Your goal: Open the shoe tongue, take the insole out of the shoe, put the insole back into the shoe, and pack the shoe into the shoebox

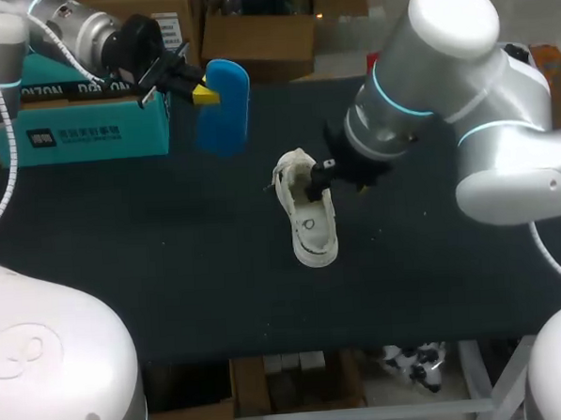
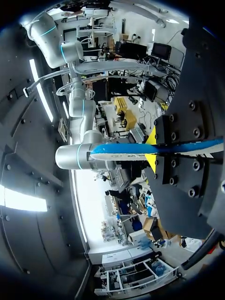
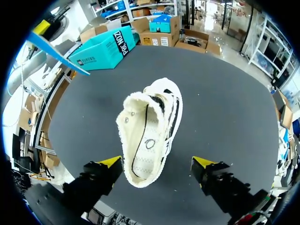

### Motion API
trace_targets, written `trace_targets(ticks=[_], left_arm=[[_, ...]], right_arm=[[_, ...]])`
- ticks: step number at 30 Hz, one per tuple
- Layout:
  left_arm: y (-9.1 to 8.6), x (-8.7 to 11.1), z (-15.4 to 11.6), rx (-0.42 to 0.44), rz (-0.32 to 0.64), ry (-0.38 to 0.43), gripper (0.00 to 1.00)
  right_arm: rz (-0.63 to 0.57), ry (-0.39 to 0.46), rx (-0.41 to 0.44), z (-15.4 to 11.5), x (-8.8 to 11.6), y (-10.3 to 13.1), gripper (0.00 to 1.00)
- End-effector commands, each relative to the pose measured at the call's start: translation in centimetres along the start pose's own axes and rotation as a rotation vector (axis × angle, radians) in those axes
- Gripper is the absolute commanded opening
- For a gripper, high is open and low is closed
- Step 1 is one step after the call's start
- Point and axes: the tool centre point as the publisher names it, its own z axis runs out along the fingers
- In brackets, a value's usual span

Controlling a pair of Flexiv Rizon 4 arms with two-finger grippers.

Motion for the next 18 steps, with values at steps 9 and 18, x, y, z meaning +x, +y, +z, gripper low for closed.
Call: trace_targets(ticks=[9,18], left_arm=[[-0.2,3.4,4.2,0.042,0.109,-0.105,0.0],[-1.4,5.1,8.8,0.113,0.152,-0.187,0.0]], right_arm=[[0.092,0.107,0.011,-2.7,-4.3,-0.9,1.0],[0.348,0.254,0.107,-6.3,-4.7,-1.9,1.0]])
